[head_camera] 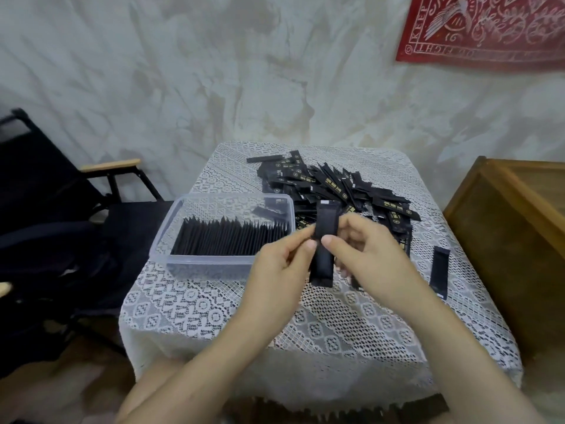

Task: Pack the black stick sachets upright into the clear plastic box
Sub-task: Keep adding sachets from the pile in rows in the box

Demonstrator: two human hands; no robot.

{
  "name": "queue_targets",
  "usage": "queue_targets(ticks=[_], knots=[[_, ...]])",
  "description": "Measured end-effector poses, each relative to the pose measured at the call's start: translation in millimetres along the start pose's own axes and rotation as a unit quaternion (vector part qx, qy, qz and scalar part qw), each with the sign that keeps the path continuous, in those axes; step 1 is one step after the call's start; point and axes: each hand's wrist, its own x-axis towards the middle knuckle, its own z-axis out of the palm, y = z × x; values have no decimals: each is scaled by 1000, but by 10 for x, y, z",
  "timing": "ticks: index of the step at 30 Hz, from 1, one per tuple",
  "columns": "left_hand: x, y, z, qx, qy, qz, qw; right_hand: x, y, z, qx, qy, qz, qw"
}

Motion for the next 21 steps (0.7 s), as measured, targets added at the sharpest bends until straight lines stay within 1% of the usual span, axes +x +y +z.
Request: queue_targets(ticks=[1,3,4,5,6,7,8,9,10,12,14,15,18,21], knots=[[-7,45,-137,11,30,5,999,58,-66,44,1,-5,4,1000],[-7,87,-489,97,112,41,988,192,-171,171,-28,-15,19,999],[-2,79,-693,161,159,64,972,261,-217,251,-41,-23,27,999],[8,59,-901,231,202,79,949,332,-260,338,-45,-31,33,998],[26,11,-1106,294,232,79,924,405,-302,431,-43,-39,40,998],[47,-45,-1291,343,245,65,905,483,-350,529,-41,-48,48,997],[69,-114,-1451,377,242,42,893,562,-405,628,-40,-56,58,996],[72,-168,-1578,394,229,16,890,638,-466,727,-35,-63,70,995],[71,-223,-1670,394,213,-8,894,717,-520,828,-26,-70,81,994],[40,-269,-1734,352,175,-44,919,872,-586,1043,0,-88,102,991],[-1,-306,-1705,294,139,-60,944,998,-591,1277,8,-113,128,985],[-15,-334,-1692,277,134,-66,949,1034,-595,1389,4,-127,137,982],[-13,-443,-1685,248,140,-81,955,1074,-612,1655,3,-161,164,973],[-8,-509,-1662,255,139,-75,954,1099,-587,1791,4,-175,173,969]])
